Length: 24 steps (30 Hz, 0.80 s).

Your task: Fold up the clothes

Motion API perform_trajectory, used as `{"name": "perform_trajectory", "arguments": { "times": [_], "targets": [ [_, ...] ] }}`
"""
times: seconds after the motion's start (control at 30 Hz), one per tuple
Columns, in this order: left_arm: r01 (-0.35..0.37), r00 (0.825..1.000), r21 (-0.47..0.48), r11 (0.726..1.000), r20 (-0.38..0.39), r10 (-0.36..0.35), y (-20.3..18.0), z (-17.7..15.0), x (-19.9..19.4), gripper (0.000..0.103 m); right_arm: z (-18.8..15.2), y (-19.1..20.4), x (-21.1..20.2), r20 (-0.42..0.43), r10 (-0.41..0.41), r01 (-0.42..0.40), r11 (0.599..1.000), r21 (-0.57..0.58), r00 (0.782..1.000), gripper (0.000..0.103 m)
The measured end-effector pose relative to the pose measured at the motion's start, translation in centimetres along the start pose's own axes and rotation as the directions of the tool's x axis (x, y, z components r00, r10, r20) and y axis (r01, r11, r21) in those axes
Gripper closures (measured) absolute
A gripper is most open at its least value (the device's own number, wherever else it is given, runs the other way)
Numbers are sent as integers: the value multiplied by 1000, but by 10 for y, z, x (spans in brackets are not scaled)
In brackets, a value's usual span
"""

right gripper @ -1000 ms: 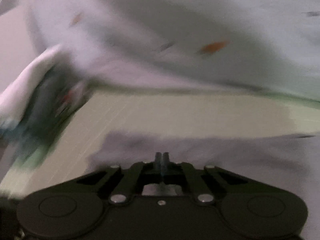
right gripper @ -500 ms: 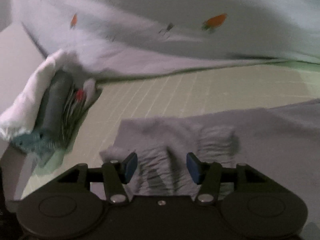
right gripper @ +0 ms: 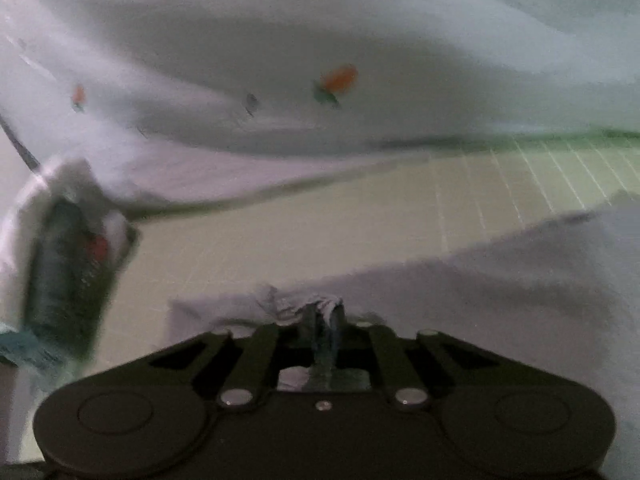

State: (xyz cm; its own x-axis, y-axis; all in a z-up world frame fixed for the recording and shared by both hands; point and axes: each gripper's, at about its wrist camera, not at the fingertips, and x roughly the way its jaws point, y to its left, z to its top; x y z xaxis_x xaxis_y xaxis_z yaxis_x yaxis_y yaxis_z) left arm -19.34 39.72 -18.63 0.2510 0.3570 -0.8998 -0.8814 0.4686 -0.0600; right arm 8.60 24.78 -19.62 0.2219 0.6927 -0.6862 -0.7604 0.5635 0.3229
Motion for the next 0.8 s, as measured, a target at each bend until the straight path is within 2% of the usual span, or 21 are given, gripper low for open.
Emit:
{"name": "perform_trajectory", "arguments": {
  "times": [0.03, 0.07, 0.1, 0.13, 0.2, 0.27, 0.47, 0.57, 0.63, 0.67, 0.7, 0.8],
  "targets": [
    [-9, 1000, 6, 1000, -5, 9, -1, -1, 1, 0, -2, -4, 4, -30, -29, 29, 1000, 2, 999, 71],
    [-18, 1000, 15, 1000, -6, 18, -3, -1, 2, 0, -6, -7, 0, -28, -35, 36, 999, 30, 999, 59],
    [-26, 1000, 23, 999, -6, 26, -4, -1, 3, 0, -10, -9, -3, -25, -41, 42, 997, 59, 999, 52],
    [-26, 1000, 26, 999, -3, 26, -3, -1, 2, 0, -14, -11, -7, -22, -47, 48, 995, 88, 999, 49],
    [-22, 1000, 19, 1000, -4, 22, 0, -2, 2, 0, -23, -16, -17, -34, -4, 9, 987, 160, 999, 35],
    [-16, 1000, 9, 1000, -8, 16, 4, -4, 3, 0, -31, -15, -17, -53, 17, -7, 984, 180, 998, 26],
    [-25, 1000, 21, 999, -5, 26, 2, -3, 3, 0, -42, -3, -5, -84, 61, -47, 987, 152, 995, 25],
    [-24, 1000, 16, 1000, -10, 24, 3, -2, 4, 0, -43, 10, 2, -81, 53, -49, 997, 60, 995, 55],
    [-30, 1000, 17, 999, -9, 30, 2, 0, 4, 0, -41, 19, 5, -83, 46, -48, 999, -14, 995, 68],
    [-32, 999, 20, 999, -4, 32, 1, 2, 3, 0, -39, 19, 1, -75, 46, -48, 999, -27, 996, 79],
    [-32, 999, 28, 999, 7, 31, 0, 4, 1, 0, -38, 18, -4, -66, 45, -48, 998, -39, 997, 85],
    [-15, 999, 53, 998, 39, 13, -6, 7, -7, 0, -26, 18, -27, -4, 53, -53, 997, -55, 999, 90]
  ]
}}
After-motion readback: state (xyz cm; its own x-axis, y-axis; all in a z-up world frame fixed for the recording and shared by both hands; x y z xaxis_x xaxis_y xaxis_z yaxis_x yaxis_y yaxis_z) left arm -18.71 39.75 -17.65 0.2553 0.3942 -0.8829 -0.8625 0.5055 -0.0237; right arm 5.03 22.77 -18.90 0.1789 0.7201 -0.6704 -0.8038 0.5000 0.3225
